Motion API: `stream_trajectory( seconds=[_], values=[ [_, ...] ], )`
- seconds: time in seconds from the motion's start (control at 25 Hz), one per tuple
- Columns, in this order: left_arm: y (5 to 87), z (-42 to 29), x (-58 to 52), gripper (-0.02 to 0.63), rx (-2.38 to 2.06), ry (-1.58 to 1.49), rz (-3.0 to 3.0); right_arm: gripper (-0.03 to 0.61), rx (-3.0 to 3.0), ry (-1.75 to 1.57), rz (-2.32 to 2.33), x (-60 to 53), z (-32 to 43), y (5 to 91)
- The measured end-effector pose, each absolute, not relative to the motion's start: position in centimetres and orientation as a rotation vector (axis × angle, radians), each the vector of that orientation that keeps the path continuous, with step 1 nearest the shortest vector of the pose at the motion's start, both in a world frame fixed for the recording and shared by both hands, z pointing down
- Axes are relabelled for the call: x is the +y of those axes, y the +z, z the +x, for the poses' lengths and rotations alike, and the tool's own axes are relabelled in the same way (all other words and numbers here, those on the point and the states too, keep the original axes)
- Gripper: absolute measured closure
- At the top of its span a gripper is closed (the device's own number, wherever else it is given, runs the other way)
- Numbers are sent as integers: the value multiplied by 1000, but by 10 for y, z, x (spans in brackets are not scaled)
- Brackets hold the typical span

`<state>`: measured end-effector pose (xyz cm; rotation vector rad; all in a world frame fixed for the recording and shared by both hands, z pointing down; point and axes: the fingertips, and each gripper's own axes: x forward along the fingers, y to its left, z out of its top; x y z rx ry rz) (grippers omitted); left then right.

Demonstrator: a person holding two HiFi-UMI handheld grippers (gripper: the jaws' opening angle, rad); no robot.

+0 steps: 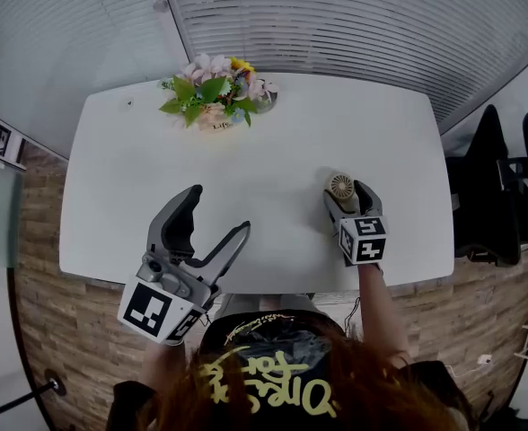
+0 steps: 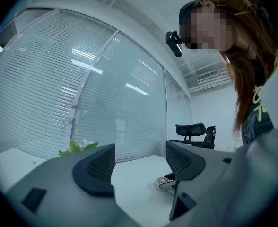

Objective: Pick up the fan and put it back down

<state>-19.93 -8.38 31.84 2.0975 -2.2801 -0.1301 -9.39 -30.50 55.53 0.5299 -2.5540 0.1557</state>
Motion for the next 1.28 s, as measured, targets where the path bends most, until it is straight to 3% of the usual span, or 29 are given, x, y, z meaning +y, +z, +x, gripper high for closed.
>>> stream_trajectory(
  seconds=[1.28],
  values=[
    [288,-139,-151,285,-2144,-149,2344,272,-2994,-23,558,-288,-40,370]
  ],
)
